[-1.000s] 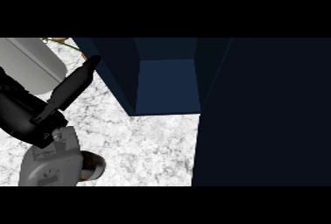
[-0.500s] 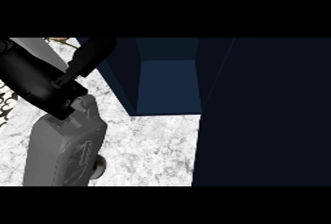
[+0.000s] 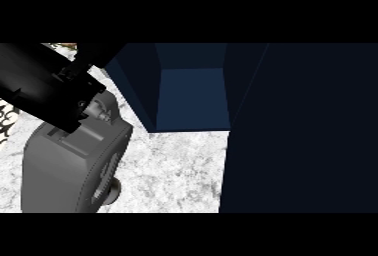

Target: Pick up the wine, place it into the cabinet and close the cabinet

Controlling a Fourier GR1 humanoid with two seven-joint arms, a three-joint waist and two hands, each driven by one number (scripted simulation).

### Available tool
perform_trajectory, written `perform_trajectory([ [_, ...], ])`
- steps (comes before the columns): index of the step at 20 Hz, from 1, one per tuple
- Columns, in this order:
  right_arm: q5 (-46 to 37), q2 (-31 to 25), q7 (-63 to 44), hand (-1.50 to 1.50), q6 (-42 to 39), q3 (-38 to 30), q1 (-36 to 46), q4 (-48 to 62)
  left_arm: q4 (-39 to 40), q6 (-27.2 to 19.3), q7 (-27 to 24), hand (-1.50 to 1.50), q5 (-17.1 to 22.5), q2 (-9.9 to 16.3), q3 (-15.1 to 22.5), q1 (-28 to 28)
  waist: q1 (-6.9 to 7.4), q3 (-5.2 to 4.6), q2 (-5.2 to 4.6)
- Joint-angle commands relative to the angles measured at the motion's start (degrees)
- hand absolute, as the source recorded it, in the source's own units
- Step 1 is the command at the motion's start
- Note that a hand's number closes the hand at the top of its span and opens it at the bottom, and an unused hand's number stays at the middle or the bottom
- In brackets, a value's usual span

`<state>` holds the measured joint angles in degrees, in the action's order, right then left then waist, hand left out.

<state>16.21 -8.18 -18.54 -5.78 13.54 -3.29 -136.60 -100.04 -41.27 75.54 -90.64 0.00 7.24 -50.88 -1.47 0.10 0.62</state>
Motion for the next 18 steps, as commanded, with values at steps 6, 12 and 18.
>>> perform_trajectory([
  [6,-2.6,0.5,-2.7,-1.50,2.8,1.0,1.9,-2.7,-1.1,8.9,9.9,-1.50,-0.6,0.0,0.2,-4.5,-0.60,-0.05,-0.09],
  [12,-2.5,-0.1,-4.2,-1.50,4.4,0.1,2.3,-4.1,-0.7,8.5,9.9,-1.50,-1.2,0.0,-0.6,-5.0,-0.48,-0.05,-0.18],
  [18,-3.7,-0.2,-6.1,-1.50,6.5,0.0,2.9,-4.1,-4.2,13.3,9.9,-1.50,-0.1,0.0,-2.5,-3.4,0.20,-0.07,-0.15],
])
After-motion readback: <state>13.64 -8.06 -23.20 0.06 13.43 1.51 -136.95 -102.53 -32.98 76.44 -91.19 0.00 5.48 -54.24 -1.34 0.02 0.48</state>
